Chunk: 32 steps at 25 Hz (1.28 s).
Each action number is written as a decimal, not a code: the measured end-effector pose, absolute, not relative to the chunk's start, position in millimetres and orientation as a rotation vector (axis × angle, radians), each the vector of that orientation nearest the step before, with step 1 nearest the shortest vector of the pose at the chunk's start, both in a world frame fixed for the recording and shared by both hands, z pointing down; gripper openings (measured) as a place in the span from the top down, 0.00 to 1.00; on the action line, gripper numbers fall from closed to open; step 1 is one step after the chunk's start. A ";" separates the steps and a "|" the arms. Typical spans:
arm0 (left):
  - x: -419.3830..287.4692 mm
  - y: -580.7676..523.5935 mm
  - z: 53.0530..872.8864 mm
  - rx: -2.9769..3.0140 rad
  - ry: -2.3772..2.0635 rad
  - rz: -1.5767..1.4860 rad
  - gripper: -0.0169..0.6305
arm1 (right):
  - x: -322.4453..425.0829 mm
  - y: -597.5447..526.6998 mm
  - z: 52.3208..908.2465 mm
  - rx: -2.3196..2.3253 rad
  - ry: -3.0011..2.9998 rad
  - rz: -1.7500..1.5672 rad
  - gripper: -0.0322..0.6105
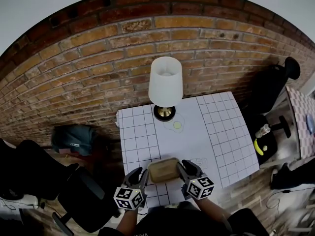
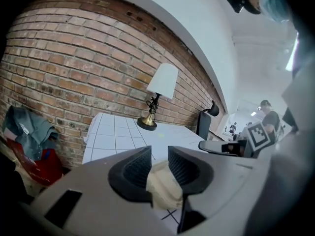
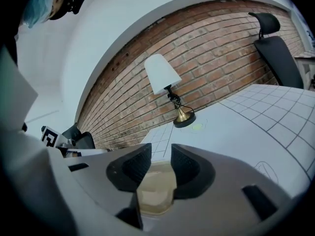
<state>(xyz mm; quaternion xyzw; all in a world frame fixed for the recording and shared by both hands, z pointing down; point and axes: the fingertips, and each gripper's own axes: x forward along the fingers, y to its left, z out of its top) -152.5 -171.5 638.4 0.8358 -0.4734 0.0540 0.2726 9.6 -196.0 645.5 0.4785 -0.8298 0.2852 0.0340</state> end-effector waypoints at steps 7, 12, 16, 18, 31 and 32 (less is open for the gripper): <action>-141.1 -163.8 674.7 2.134 -1.202 0.201 0.71 | 13.5 -194.7 672.3 1.450 -2.476 0.982 0.76; -131.7 -155.2 691.5 2.068 -1.147 0.195 0.68 | 12.9 -189.0 686.0 1.414 -2.439 1.026 0.75; -126.0 -152.0 700.1 2.037 -1.115 0.181 0.66 | 12.1 -186.8 691.7 1.394 -2.431 1.050 0.75; -125.1 -151.1 702.2 2.030 -1.110 0.178 0.66 | 10.5 -185.6 693.7 1.385 -2.429 1.058 0.75; -123.6 -153.2 695.3 2.027 -1.130 0.134 0.66 | 10.4 -186.2 687.4 1.386 -2.451 1.071 0.75; -123.6 -153.6 693.0 2.030 -1.132 0.126 0.66 | 10.6 -186.5 685.6 1.385 -2.456 1.072 0.75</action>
